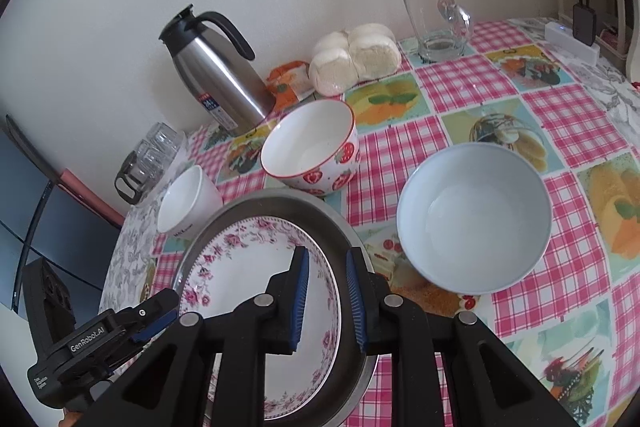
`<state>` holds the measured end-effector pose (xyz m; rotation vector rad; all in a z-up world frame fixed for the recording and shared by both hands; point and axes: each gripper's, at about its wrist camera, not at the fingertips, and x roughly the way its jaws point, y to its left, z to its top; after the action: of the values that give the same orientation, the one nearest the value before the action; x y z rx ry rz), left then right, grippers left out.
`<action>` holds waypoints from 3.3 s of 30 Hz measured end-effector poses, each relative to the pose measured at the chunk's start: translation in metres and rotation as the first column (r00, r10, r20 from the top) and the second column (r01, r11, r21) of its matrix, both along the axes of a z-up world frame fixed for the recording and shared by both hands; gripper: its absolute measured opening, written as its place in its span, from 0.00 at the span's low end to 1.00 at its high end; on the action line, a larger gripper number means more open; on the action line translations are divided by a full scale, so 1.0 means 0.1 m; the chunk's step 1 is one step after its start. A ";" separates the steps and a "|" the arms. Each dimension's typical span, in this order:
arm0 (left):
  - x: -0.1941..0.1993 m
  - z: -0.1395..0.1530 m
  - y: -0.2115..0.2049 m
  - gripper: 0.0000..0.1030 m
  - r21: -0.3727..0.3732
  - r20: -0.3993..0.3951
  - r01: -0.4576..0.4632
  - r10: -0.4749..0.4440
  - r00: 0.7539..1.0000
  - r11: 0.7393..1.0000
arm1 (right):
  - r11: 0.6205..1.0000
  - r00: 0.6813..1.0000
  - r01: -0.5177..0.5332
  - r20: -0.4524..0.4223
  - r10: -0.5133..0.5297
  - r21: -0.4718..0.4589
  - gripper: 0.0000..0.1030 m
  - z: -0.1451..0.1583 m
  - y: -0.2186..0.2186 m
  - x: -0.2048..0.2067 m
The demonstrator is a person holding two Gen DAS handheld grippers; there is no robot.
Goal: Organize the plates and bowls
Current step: 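Open both tools to release the plate and raise them away, then move both tools toward the red-rimmed strawberry bowl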
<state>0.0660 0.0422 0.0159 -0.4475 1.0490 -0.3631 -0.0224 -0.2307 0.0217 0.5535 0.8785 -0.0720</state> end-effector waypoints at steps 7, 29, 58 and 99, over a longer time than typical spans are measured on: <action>-0.02 0.11 0.09 0.50 0.026 0.057 -0.058 0.056 0.997 0.998 | 0.998 0.998 0.054 -0.044 -0.054 0.012 0.22 -0.11 -0.16 -0.05; -0.04 -0.26 0.32 0.50 -0.027 -0.161 -0.141 0.135 0.978 0.990 | 0.990 0.986 -0.010 -0.164 0.033 0.137 0.26 -0.37 -0.06 -0.06; -0.07 -0.11 0.30 0.66 0.098 -0.082 -0.169 0.178 0.981 0.981 | 0.998 0.997 -0.031 -0.072 0.027 -0.046 0.29 -0.03 0.01 -0.07; -0.08 0.26 -0.11 0.96 0.253 0.226 -0.147 0.089 0.970 0.956 | 0.966 0.994 0.024 0.109 0.005 -0.259 1.00 0.23 0.22 -0.04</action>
<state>0.0576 0.0313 0.0419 -0.2206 0.8426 -0.1535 -0.0265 -0.2090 0.0449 0.3125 0.7456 -0.1621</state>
